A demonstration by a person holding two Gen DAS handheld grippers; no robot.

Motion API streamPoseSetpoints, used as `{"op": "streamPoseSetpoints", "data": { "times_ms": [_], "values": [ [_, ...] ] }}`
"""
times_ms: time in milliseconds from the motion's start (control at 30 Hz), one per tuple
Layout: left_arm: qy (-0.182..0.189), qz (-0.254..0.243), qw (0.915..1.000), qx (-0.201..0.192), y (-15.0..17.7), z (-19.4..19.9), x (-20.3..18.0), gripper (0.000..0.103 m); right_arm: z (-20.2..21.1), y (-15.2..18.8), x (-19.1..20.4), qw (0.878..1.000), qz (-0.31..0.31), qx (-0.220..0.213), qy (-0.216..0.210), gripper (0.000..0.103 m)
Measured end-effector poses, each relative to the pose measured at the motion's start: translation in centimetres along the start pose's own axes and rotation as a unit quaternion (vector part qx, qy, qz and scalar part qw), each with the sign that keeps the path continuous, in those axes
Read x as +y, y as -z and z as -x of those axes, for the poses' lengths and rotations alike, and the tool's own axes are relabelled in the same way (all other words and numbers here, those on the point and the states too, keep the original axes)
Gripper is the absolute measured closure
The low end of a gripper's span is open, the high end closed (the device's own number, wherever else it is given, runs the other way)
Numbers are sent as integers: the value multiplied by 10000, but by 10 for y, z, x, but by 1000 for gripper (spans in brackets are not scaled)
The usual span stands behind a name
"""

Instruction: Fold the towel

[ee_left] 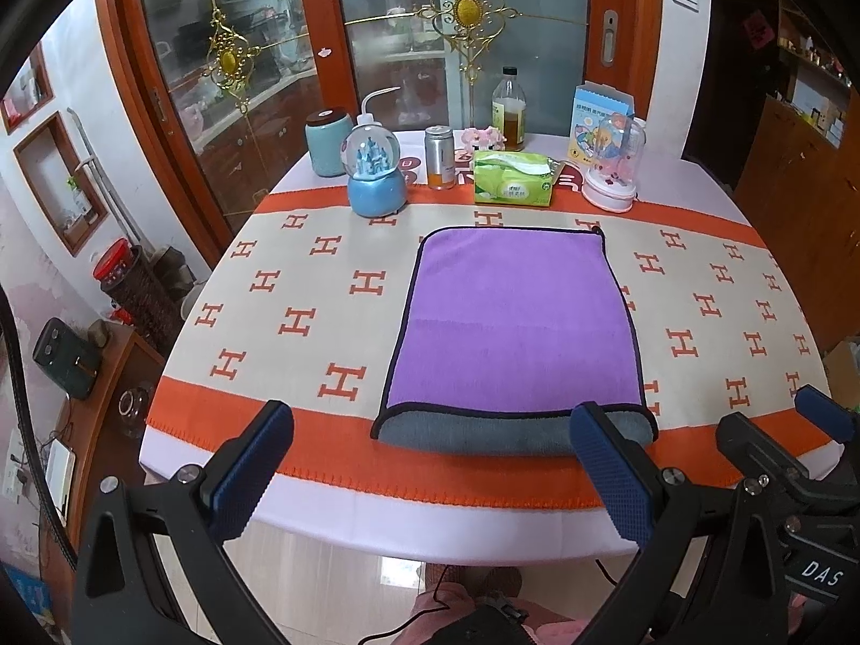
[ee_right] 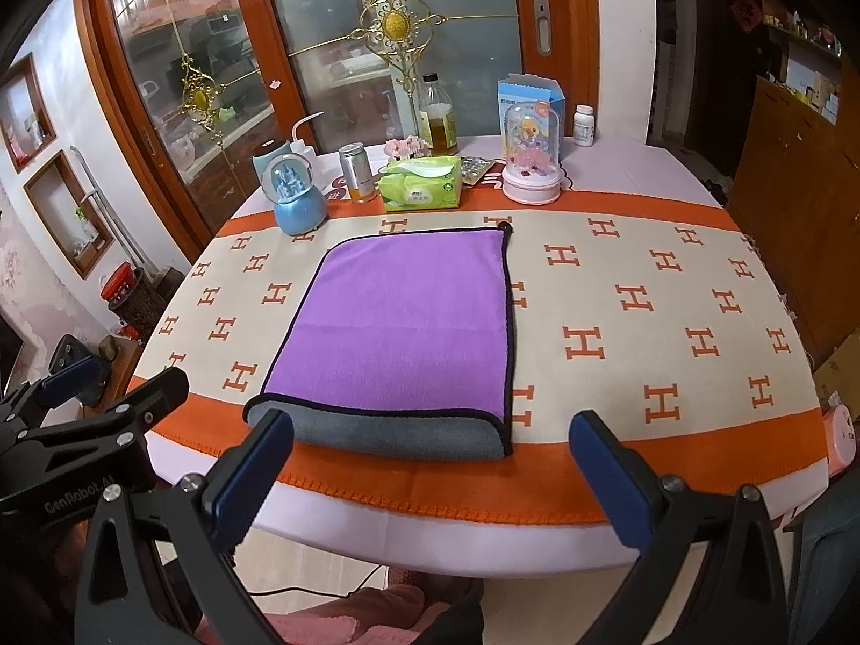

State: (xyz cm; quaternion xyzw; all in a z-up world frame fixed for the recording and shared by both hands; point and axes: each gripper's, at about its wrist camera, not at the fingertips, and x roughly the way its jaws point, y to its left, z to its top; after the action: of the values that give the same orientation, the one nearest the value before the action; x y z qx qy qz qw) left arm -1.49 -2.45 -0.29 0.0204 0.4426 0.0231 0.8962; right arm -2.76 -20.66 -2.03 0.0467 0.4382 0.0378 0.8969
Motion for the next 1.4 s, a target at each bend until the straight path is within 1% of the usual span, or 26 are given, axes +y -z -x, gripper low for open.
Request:
{"op": "streamPoseSetpoints", "data": {
  "times_ms": [333,667,867,1000,1200,1300,1400],
  "values": [
    [111,38,9999,-58,9,8,-10,1,4,5,-12,9999,83,17,-76,0],
    [151,59,9999,-39,10,10,-14,1,10,5,-17,9997,190,-100,-148,0],
    [154,52,9999,-14,11,9,-14,1,3,3,-29,9996,84,-156,-199,0],
    [114,-24,9999,68,7,-1,-7,1,-5,0,-37,9995,-27,-172,-260,0],
    [166,-98,9994,275,0,-28,8,1,-21,-3,-45,9989,-55,-192,-428,0],
    [188,-147,9988,419,-3,-44,14,1,-35,-4,-50,9989,-113,-101,-451,1],
    [261,-188,9979,560,-4,-62,20,1,-49,-4,-55,9983,-146,-25,-561,1]
  ]
}}
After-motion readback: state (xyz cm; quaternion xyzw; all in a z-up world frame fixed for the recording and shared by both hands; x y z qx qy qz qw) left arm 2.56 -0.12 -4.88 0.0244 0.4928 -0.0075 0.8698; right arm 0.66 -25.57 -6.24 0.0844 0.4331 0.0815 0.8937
